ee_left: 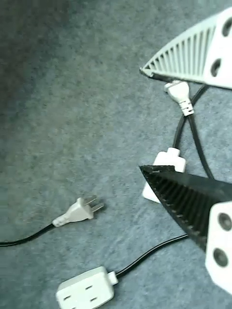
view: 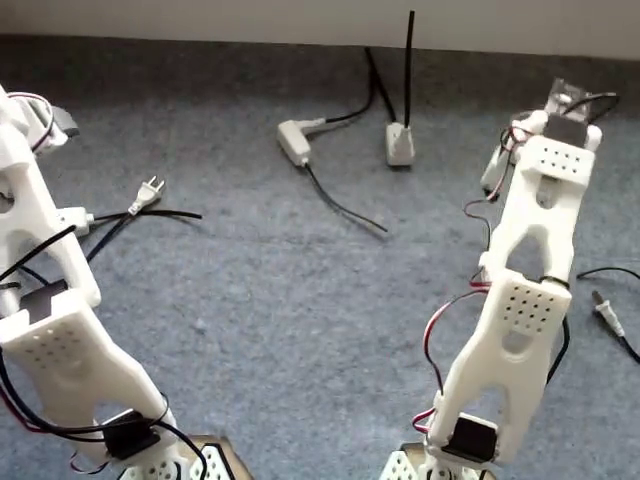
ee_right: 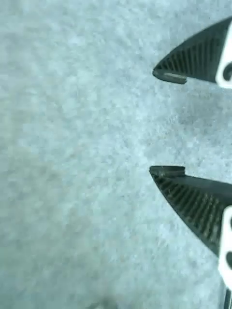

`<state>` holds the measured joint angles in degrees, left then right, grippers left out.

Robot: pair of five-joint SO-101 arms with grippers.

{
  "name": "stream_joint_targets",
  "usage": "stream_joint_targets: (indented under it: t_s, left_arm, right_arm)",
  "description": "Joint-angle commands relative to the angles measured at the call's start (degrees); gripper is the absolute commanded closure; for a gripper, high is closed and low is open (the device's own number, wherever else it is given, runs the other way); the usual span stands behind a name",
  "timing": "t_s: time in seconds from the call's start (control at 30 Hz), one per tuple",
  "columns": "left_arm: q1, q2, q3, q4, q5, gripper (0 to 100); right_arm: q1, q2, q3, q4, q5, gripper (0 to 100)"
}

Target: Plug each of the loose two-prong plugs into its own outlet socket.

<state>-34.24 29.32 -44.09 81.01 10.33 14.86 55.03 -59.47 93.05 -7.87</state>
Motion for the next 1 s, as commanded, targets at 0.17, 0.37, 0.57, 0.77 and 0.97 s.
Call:
stream_joint_targets:
  t_s: [0.17,0.37,0.57,0.77,0.97]
  left_arm:
    - [-3.6,3.6,-4.3,-20.2,-0.9,71]
    - [-4.8,14.9,-10.7,-32.3,-0.9,71]
    - [-6.8,26.0,-20.4,-34.3,-1.0,71]
    - [-11.7,36.6,-25.0,-34.4,-0.8,71]
    - [-13.4,45.2,-31.5,-34.6,-0.9,71]
  right_arm:
    - [-3.6,9.7,-1.5,3.9,-5.5,73.1]
    - [-3.6,12.8,-5.7,4.6,-5.5,73.1]
    - [-3.6,13.2,-6.5,4.7,-5.1,73.1]
    - [-3.7,13.3,-6.5,4.7,-5.1,73.1]
    - [-3.8,13.3,-6.5,4.7,-5.1,73.1]
